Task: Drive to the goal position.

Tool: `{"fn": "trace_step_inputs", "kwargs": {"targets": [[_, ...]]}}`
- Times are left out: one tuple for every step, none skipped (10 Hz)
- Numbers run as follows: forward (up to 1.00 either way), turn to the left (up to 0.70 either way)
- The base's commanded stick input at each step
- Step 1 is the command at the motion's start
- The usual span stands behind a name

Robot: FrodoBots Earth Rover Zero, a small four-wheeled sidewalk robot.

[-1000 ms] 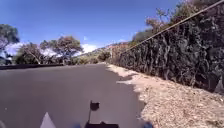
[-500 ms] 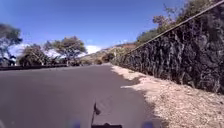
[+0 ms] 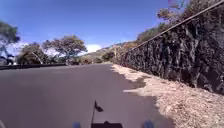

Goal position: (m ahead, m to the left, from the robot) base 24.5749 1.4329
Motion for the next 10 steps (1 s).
{"fn": "trace_step_inputs", "kwargs": {"targets": [[1.00,0.00],[1.00,0.00],[1.00,0.00],[1.00,0.00],[1.00,0.00],[1.00,0.00],[1.00,0.00],[1.00,0.00],[1.00,0.00],[1.00,0.00]]}}
